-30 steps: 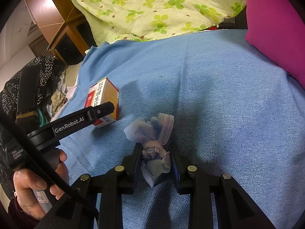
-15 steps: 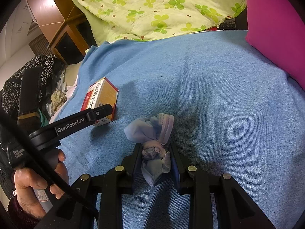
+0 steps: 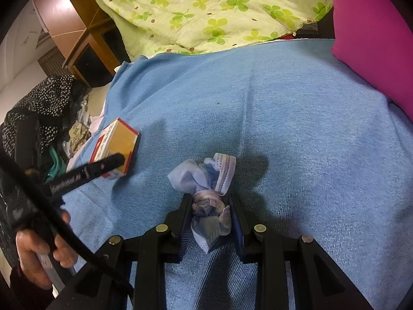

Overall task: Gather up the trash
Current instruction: 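Grasp the red-and-white medicine box with the left tool while the right tool holds the cloth, then lift the medicine box with the left tool while the right tool lifts the cloth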

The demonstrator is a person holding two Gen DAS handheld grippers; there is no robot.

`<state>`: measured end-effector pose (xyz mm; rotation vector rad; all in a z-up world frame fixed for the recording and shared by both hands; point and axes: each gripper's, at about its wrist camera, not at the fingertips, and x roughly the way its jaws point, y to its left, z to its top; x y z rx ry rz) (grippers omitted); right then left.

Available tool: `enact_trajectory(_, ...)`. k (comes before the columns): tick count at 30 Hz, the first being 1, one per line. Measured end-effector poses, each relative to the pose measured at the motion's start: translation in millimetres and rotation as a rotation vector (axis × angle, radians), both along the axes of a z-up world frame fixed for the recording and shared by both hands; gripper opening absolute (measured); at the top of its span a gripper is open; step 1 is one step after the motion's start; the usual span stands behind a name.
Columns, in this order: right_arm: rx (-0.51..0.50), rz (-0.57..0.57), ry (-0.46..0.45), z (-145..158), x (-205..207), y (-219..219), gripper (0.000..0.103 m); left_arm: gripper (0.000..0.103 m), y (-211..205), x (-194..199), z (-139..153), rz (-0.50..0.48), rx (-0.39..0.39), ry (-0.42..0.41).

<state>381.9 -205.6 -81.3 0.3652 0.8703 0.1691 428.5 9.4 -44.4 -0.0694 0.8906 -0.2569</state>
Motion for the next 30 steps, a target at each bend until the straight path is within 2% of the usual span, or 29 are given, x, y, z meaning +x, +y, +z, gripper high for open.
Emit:
enact_trajectory(5, -0.001, -0.009, -0.012, 7, -8, 2, 0.030, 0.054, -14, -33, 3, -0.053, 0.112, -0.027)
enact_trajectory(10, -0.004, -0.013, -0.034, 18, -23, 4, 0.030, 0.054, -14, -57, 4, -0.058, 0.124, -0.003)
enact_trajectory(20, -0.038, -0.030, -0.048, 39, -66, -7, 0.030, 0.054, -31, -110, 28, -0.082, 0.187, -0.125)
enact_trajectory(30, -0.013, -0.095, -0.047, 49, -110, -32, 0.030, 0.054, -40, -159, 30, -0.117, 0.226, -0.185)
